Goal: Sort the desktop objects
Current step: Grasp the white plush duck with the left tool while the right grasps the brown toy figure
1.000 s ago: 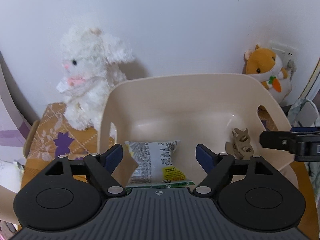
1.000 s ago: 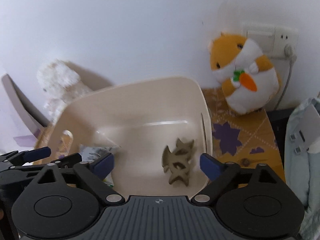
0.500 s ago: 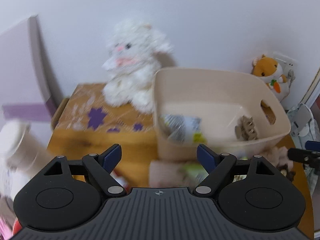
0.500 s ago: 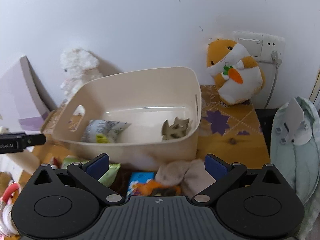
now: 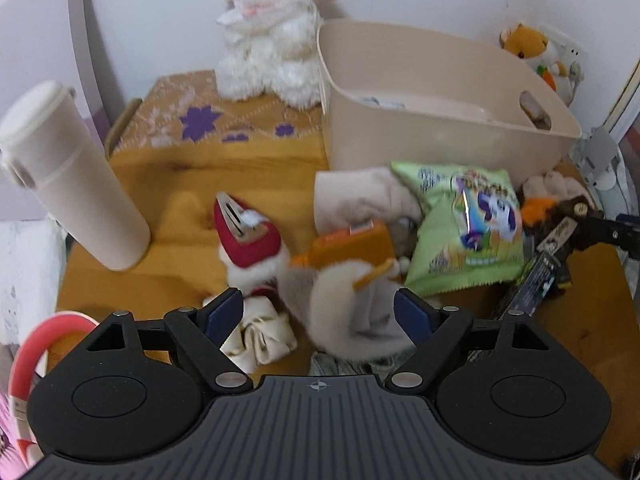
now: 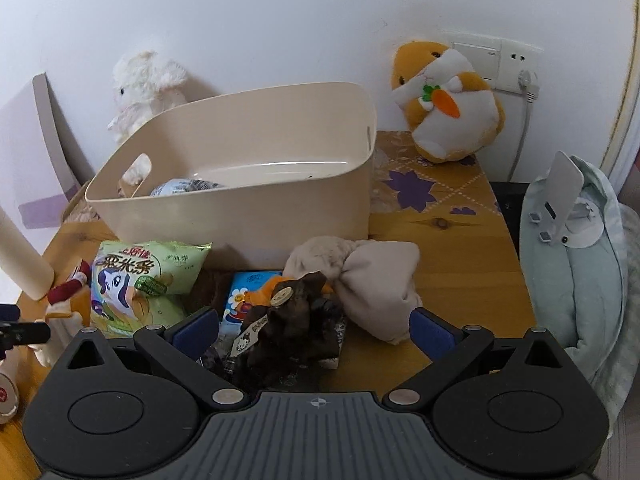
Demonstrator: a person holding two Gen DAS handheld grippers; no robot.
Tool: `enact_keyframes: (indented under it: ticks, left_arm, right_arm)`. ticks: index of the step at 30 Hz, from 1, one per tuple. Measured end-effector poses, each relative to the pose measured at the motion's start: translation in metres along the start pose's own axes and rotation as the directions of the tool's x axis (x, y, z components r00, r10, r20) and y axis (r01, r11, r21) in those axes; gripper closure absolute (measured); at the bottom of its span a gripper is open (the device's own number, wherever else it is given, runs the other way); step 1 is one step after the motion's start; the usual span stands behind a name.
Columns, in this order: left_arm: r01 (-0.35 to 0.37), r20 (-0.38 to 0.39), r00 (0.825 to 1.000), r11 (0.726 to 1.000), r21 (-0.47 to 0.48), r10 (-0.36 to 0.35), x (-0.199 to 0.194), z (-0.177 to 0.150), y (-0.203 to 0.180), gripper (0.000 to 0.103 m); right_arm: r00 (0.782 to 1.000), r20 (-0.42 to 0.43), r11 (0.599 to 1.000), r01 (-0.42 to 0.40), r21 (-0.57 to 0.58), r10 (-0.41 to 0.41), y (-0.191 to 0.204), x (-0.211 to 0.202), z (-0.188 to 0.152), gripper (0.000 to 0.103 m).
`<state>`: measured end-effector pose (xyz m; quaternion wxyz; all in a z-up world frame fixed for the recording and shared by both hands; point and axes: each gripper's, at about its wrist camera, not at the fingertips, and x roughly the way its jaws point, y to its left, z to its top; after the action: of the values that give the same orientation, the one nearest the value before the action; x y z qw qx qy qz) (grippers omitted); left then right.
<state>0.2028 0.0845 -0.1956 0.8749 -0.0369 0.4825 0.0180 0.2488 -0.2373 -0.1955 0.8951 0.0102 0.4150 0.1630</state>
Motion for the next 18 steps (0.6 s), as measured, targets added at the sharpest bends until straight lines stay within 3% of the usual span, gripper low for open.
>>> enact_keyframes:
  ticks: [4,13,16,18]
  left_arm:
    - [-0.019,-0.029,0.999,1.0,0.015,0.019,0.017,-0.006,-0.004,0.02]
    - [-0.017,-0.045,0.999,1.0,0.008,0.017,0.036,-0.009,-0.009,0.021]
    - [-0.009,-0.043,0.999,1.0,0.005,0.009,0.042,-0.007,-0.011,0.03]
    - [0.009,-0.053,0.999,1.0,-0.005,-0.01,0.047,-0.005,-0.012,0.042]
  right_arm:
    - [1.0,-0.007,1.0,-0.003,-0.014,0.003,0.006,0.007,0.002,0.001]
    - [0.995,-0.094,1.0,-0.03,0.004,0.03,0.007,0.028,0.001,0.018]
    - [0.992,-0.116,0.998,-0.052,0.047,0.057,0.002,0.037,0.0,0.026]
    - [0.989,-0.13,0.994,-0.063,0.089,0.075,-0.002,0.043,0.001,0.036]
